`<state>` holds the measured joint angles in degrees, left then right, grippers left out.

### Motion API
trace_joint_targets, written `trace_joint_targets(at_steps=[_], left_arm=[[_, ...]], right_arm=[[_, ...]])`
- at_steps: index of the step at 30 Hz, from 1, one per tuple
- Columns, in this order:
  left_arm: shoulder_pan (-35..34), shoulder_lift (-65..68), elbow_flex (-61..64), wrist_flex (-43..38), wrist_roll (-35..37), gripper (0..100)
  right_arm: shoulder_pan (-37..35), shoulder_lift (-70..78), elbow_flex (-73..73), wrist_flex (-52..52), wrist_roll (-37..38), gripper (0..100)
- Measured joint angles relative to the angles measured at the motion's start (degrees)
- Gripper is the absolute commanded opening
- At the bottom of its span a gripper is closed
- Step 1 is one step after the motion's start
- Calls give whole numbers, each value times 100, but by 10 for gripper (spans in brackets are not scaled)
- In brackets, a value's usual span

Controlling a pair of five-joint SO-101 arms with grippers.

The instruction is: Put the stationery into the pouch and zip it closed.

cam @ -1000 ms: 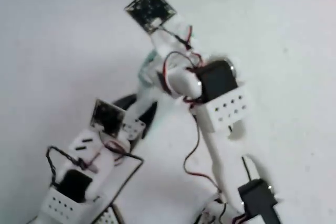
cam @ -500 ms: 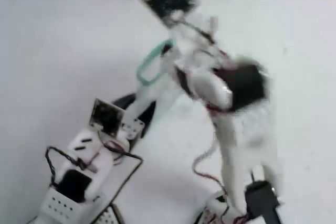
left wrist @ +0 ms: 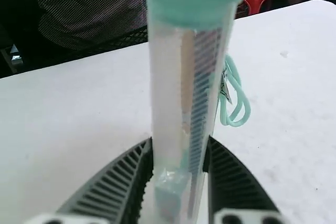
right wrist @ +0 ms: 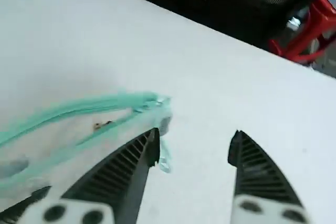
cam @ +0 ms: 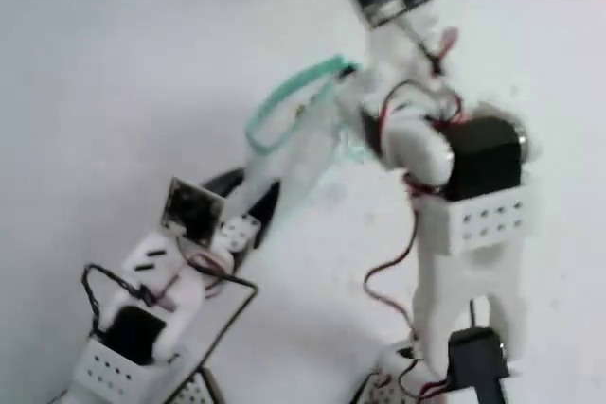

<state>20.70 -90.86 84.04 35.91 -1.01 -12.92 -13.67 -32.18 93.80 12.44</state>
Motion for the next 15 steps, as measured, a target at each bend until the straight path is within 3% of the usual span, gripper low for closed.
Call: trace_joint_targets(at_steps=[4, 9, 15], left_arm=[[26, 0, 0, 0, 9, 36], [202, 0, 0, -44, -9, 24], [237, 0, 0, -44, -378, 24]], right_arm=[[703, -18, 466, 0, -229, 215], [818, -9, 1459, -176, 9, 215], [1108, -422, 3314, -1495, 70, 215]])
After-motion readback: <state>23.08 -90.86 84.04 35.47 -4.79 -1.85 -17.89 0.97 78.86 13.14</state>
